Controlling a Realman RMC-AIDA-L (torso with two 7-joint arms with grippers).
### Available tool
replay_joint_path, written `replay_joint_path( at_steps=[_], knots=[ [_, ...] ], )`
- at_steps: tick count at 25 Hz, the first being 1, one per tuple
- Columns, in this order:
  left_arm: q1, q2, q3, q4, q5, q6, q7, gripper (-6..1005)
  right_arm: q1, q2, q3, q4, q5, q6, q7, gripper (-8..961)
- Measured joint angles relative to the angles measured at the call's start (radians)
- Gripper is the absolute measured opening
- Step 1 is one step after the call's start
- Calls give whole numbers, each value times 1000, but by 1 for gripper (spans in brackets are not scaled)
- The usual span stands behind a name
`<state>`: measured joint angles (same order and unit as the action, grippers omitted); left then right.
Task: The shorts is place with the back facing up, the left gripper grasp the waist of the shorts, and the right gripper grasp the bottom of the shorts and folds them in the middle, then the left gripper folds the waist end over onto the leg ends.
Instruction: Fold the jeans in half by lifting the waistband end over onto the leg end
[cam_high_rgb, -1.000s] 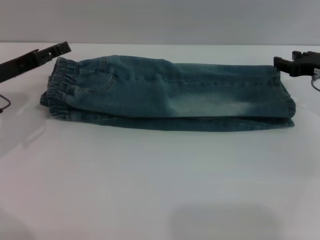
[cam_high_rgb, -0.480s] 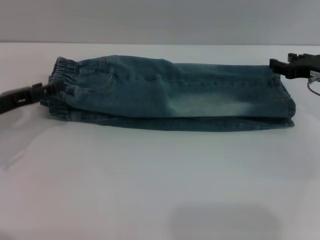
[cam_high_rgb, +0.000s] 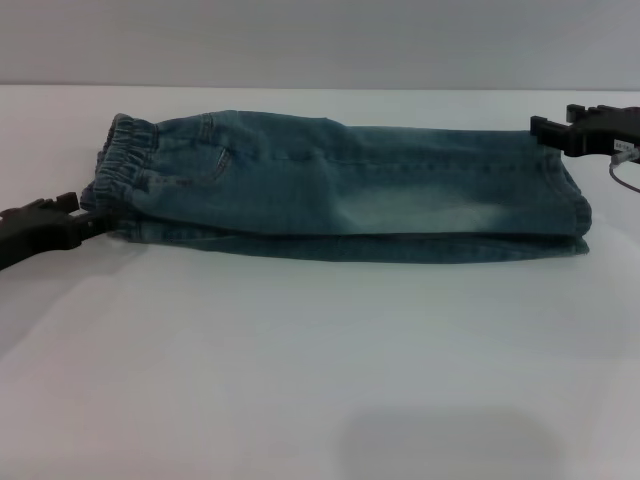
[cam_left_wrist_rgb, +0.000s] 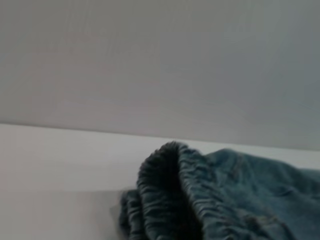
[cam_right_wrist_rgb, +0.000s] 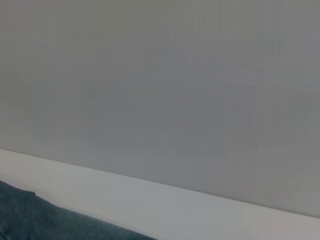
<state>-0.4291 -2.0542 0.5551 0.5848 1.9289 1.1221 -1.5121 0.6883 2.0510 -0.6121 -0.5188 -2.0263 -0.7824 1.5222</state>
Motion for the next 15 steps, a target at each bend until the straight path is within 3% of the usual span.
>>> replay_joint_path(
  at_steps=[8, 15],
  knots=[
    [-38, -1, 7, -66, -4, -131, 72, 846, -7, 1, 1, 0, 0, -21, 0, 551],
    [-51, -1, 5, -69, -14, -158, 98, 845, -15, 2, 8, 0, 0, -35, 5, 551]
  ],
)
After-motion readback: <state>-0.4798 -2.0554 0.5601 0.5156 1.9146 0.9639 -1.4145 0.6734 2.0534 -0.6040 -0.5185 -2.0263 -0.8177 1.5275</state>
